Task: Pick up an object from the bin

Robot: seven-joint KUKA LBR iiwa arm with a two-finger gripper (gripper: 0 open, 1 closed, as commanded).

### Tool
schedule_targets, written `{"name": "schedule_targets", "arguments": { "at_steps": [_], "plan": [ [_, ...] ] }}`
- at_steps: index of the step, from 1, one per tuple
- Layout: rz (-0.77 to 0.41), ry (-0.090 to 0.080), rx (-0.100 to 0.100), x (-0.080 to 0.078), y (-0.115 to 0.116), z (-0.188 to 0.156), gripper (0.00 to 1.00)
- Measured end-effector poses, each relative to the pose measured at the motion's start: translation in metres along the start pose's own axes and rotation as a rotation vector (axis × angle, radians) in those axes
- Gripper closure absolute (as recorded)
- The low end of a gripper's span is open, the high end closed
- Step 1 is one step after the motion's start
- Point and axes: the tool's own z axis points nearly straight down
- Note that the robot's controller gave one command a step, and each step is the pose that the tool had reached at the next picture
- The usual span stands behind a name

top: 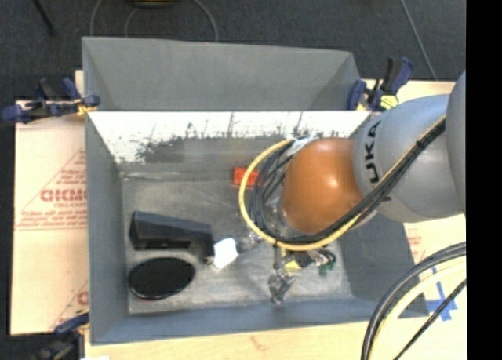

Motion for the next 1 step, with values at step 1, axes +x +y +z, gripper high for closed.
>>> {"name": "schedule_targets", "arguments": {
  "at_steps": [1],
  "plan": [
    [-0.204, 0.003, 0.000, -0.0111, 0.0379, 0.0080, 0.00]
  ]
}}
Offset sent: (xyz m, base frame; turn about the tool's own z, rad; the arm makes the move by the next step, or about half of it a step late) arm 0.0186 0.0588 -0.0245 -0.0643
